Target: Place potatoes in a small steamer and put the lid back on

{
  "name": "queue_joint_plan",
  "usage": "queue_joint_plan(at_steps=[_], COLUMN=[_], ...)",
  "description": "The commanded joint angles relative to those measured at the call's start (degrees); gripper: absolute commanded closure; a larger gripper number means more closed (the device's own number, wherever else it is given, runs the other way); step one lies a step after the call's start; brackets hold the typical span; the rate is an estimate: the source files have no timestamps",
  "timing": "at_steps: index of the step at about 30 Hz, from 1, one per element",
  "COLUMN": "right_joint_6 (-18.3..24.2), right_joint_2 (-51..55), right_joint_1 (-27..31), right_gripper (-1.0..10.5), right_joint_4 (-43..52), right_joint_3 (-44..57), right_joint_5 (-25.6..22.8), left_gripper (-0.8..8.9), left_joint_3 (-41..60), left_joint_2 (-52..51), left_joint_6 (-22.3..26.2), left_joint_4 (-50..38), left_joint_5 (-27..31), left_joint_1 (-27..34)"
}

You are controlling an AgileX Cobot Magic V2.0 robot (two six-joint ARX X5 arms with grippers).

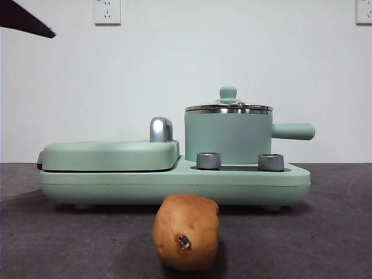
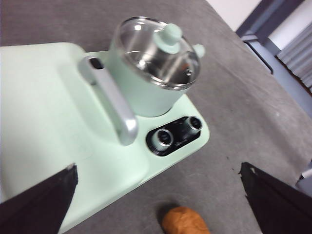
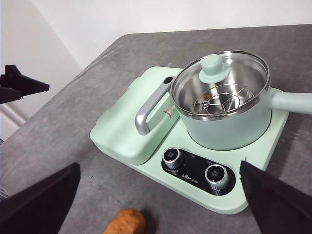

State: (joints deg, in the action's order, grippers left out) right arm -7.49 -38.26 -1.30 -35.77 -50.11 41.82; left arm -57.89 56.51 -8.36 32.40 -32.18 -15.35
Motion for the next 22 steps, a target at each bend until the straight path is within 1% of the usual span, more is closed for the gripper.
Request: queue_joint_plan(at_steps=[1, 5, 9, 15, 22], right_joint_6=[0.44, 0.44, 0.46, 0.39, 0.39], right_joint_2=[-0.24, -0.24, -0.24, -0.24, -0.24], right_joint_1=[-0.13, -0.13, -0.13, -0.13, -0.13], right_gripper=[4.2, 4.2, 4.2, 4.2, 4.2], right_joint_4=[0.48, 0.37, -0.52, -0.72, -0.72], right_joint_3=[-1.11, -1.11, -1.11, -1.11, -1.11], right_joint_5=[0.0, 0.02, 0.0, 0.02, 0.02], left_gripper=[2.76, 2.79, 2.79, 2.79, 2.83], left_joint_3=[-3.1, -7.61, -14.32, -27.15, -42.88], left_joint_2=[2.6, 7.72, 14.69, 27.21, 41.42], left_joint_6=[0.09, 0.11, 0.13, 0.92, 3.67], left_joint_4=[-0.66, -0.57, 0.09, 4.09, 9.27], left_joint_5=[-0.42, -0.39, 0.31, 5.62, 11.63], left_joint_1=[-1.81, -4.46, -7.39, -11.41, -15.89])
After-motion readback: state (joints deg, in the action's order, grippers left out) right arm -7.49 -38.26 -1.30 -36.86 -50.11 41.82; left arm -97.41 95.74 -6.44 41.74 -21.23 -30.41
